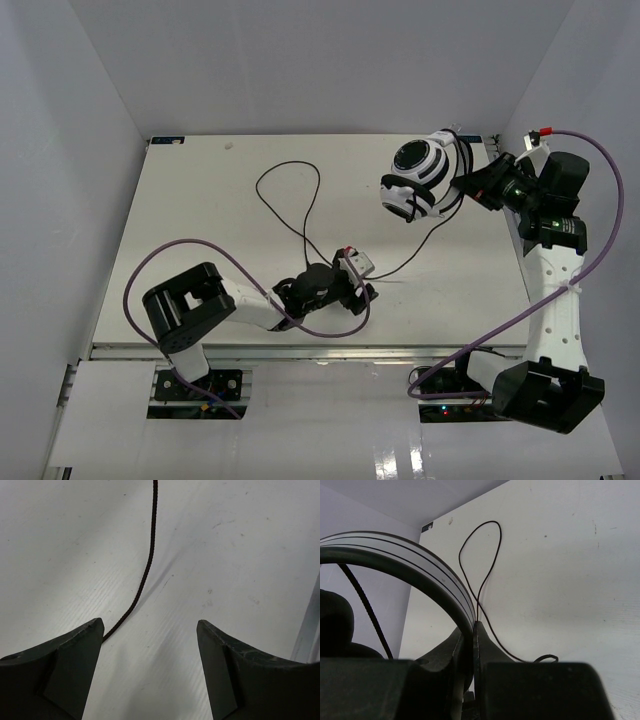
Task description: Wrap the headphones
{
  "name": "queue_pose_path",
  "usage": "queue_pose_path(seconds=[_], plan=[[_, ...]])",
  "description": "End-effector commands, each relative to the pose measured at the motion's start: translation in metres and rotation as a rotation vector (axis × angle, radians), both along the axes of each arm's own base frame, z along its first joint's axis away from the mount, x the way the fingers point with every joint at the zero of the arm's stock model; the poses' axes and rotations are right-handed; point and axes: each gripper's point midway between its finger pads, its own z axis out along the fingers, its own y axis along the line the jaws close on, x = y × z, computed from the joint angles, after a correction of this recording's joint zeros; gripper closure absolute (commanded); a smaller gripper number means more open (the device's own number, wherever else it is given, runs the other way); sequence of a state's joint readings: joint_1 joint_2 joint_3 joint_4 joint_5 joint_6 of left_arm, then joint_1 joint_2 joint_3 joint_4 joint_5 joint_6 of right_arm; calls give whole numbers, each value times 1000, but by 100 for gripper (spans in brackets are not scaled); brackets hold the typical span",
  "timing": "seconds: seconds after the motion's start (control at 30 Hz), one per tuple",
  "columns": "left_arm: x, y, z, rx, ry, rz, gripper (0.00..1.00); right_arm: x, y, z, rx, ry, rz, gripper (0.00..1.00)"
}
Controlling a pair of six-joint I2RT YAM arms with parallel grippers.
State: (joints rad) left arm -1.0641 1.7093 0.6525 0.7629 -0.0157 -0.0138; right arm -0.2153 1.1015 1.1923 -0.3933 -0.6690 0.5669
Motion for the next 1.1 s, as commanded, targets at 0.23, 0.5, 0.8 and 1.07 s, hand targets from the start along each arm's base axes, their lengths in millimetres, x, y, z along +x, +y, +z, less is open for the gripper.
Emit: queue_pose_path(seconds=[0.23, 0.5, 0.8, 1.07], plan=[[30, -42, -43, 224, -203, -136, 17, -16, 5, 49, -19, -145, 16, 92], [49, -62, -66, 262, -153, -90, 65, -21, 6, 48, -21, -150, 21, 92], [9, -27, 26, 67, -217, -91, 100, -9, -9, 35, -88, -139, -55, 92], [-98, -8, 104, -32, -263, -356, 100, 15, -31, 12, -145, -93, -140, 92]])
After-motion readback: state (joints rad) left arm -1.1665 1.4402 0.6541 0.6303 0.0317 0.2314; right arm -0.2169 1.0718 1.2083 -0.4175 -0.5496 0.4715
